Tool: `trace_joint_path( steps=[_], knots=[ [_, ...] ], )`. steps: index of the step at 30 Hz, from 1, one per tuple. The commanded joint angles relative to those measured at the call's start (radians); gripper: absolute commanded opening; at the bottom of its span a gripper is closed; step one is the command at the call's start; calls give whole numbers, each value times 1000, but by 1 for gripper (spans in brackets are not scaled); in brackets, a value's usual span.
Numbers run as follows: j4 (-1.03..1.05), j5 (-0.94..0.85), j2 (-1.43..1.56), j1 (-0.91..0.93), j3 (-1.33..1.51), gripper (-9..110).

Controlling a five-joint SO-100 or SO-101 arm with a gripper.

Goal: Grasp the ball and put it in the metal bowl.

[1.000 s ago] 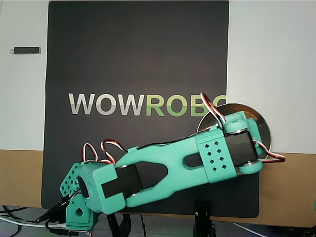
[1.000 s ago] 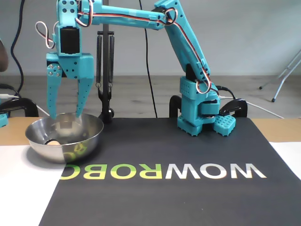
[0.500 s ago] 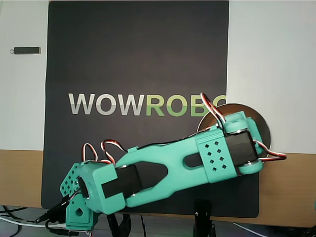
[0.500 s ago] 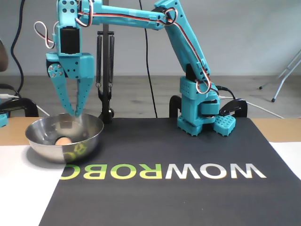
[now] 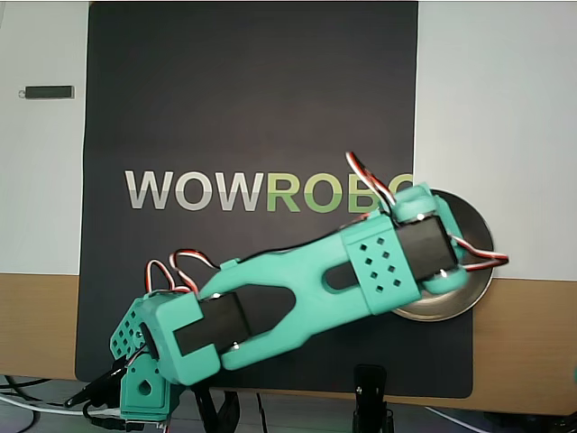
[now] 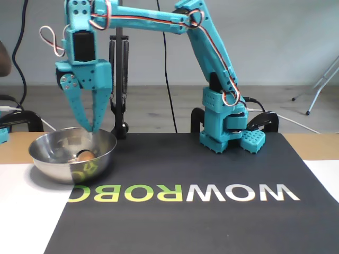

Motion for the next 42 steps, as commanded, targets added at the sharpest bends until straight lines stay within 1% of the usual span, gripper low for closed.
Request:
trace_joint_path(
  steps=[1, 8, 13, 18, 34, 42],
  knots=[
    [-5, 0, 106, -34, 57, 0],
    [-6, 5, 267, -141, 206, 0],
    [-6, 8, 410, -256, 334, 0],
    [-6, 80, 502, -383, 413, 0],
    [-6, 259, 525, -790, 434, 0],
    [-8, 330, 525, -957, 434, 0]
  ],
)
